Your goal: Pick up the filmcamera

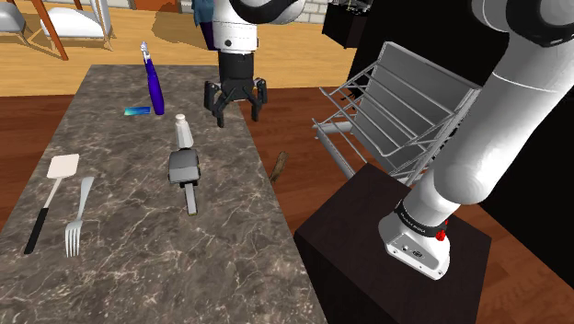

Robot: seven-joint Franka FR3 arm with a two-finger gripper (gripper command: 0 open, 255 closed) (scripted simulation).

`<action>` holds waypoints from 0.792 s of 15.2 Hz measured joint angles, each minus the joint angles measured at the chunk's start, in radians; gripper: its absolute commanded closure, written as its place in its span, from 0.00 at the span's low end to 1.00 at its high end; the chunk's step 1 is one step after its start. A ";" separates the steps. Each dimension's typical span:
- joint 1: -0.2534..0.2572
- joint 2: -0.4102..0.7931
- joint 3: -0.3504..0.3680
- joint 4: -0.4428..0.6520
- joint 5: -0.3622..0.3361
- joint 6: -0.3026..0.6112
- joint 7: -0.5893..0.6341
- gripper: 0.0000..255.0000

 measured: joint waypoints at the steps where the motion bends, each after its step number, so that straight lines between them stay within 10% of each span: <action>1: 0.007 0.048 0.002 0.042 -0.016 0.000 0.024 0.00; 12: 0.177 0.536 -0.020 0.544 -0.139 -0.062 0.268 0.00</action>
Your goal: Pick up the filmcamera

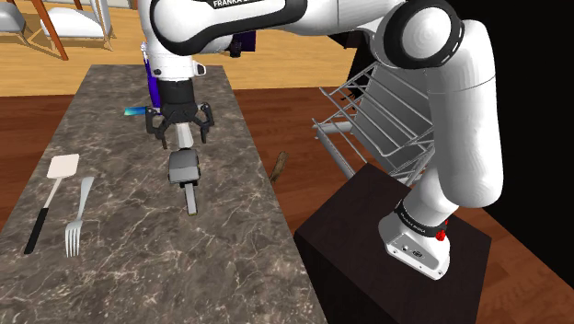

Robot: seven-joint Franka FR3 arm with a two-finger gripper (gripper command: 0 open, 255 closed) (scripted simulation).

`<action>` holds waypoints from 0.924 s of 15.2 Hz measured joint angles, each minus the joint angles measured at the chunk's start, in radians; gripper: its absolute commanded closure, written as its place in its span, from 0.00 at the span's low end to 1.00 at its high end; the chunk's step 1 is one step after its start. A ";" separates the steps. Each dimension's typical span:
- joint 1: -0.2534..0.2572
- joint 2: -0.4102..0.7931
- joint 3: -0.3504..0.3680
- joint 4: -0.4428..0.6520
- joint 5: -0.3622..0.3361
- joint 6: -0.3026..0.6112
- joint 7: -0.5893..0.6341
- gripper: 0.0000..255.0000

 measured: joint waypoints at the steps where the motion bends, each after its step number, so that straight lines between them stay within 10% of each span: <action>1: 0.008 0.020 -0.003 0.017 -0.004 0.002 0.006 0.00; 8: 0.016 0.070 -0.013 0.003 -0.015 0.061 0.002 0.00; 9: 0.015 0.070 -0.013 -0.002 -0.015 0.067 0.001 1.00; 14: 0.015 0.070 -0.013 -0.004 -0.015 0.070 0.001 1.00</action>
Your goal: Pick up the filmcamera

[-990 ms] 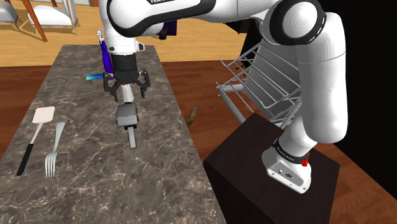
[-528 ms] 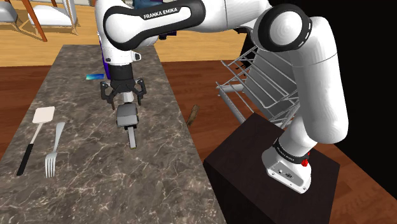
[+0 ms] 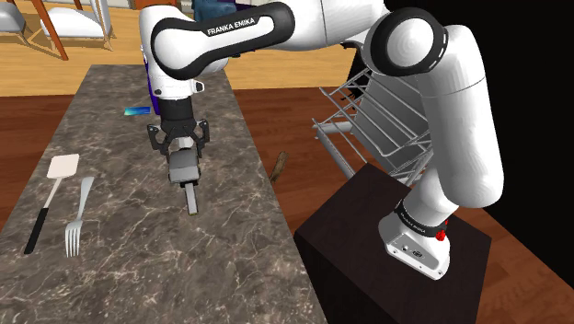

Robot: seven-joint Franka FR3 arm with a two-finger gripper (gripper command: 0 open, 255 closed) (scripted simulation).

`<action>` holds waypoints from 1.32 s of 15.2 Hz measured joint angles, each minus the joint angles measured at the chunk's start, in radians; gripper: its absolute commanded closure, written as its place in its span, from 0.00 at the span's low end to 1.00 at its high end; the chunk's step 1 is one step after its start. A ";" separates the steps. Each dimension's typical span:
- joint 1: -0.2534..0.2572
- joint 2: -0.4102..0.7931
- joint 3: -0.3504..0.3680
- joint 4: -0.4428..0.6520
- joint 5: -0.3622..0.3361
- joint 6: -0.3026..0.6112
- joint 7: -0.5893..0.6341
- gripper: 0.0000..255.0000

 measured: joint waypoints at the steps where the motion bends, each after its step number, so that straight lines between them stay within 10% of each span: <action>1: 0.000 0.000 0.000 0.000 0.000 0.000 0.000 1.00; 20: 0.006 -0.038 0.011 0.125 0.009 -0.159 0.023 1.00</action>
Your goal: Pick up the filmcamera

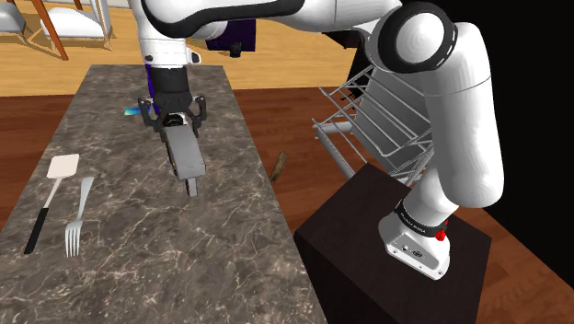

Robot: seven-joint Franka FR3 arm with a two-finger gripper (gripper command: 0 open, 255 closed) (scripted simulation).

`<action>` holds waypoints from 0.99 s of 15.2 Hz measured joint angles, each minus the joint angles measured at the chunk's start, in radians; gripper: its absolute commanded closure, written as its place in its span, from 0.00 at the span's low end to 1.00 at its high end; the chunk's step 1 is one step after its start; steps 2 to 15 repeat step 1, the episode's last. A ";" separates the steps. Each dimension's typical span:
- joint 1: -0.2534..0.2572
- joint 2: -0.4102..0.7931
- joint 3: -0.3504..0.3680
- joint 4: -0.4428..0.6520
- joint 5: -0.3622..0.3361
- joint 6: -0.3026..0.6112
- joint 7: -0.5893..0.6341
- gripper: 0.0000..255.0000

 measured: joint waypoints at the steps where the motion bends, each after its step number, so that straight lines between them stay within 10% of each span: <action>1: 0.001 -0.002 0.000 0.005 0.000 -0.006 0.002 1.00; 15: 0.001 -0.002 0.000 0.005 0.000 -0.006 0.002 1.00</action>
